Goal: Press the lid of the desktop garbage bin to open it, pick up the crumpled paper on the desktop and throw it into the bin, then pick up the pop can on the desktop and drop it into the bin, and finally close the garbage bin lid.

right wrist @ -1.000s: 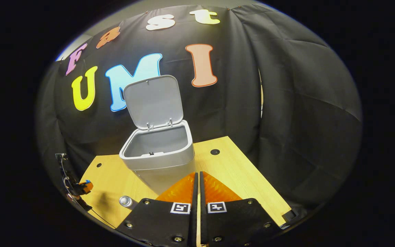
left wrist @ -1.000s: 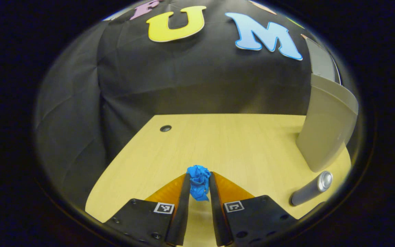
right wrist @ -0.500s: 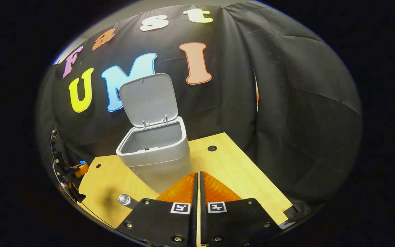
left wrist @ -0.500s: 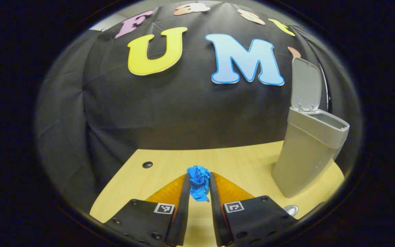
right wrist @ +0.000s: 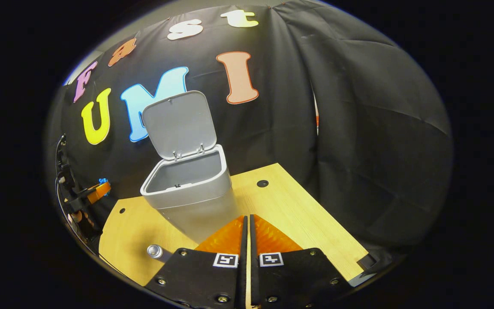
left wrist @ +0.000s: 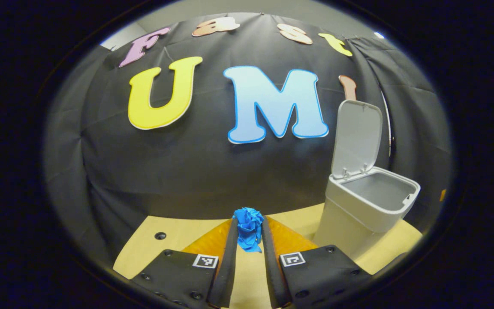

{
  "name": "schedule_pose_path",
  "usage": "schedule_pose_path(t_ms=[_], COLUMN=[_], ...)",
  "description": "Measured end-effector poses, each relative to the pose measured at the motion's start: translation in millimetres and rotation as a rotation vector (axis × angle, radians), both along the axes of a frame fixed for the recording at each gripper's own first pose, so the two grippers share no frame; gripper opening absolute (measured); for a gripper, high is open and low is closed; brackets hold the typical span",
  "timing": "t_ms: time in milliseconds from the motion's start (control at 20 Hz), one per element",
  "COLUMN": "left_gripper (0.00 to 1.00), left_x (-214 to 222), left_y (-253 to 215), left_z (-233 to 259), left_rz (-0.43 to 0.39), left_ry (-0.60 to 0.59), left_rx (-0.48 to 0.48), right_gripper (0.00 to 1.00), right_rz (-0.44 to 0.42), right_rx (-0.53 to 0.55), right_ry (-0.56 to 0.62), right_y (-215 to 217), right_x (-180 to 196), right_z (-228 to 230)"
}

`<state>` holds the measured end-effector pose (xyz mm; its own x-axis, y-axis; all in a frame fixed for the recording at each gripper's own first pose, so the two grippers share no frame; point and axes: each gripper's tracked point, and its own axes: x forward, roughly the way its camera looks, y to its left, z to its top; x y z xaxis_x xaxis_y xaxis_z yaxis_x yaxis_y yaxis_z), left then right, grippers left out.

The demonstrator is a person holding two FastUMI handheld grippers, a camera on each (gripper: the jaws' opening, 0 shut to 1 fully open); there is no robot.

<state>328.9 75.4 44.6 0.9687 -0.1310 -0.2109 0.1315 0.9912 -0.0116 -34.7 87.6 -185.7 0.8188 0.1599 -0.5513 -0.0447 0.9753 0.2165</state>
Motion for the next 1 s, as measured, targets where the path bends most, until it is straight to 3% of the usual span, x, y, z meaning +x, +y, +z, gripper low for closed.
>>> schedule_pose_path(t_ms=[100, 200, 250, 600, 750, 1000], left_gripper=[0.41, 0.35, 0.41, 0.41, 0.38, 0.41], left_x=[6.2, 11.7, 13.9, 19.4, 20.2, 19.9], left_y=[-17.6, -36.8, -47.9, -124.1, -151.5, -185.4], left_z=[10.6, 19.2, 24.6, 46.6, 50.6, 56.5], left_rz=[-0.032, -0.068, -0.089, -0.237, -0.284, -0.337], left_ry=[-0.015, -0.028, -0.034, -0.072, -0.069, -0.068], left_rx=[-0.003, 0.004, 0.004, 0.031, 0.009, -0.018], right_gripper=[0.04, 0.04, 0.04, 0.04, 0.04, 0.04], right_rz=[-0.001, -0.004, -0.006, -0.036, -0.052, -0.077], right_rx=[0.000, 0.001, 0.002, 0.006, 0.007, 0.006], right_ry=[0.002, 0.005, 0.006, 0.011, 0.017, 0.029], right_y=[0.1, 0.0, 0.2, -4.1, -10.8, -17.8], right_x=[-2.0, -1.0, -1.0, -1.6, -5.4, -8.2], right_z=[-1.1, -1.9, -2.6, -4.8, -7.4, -11.6])
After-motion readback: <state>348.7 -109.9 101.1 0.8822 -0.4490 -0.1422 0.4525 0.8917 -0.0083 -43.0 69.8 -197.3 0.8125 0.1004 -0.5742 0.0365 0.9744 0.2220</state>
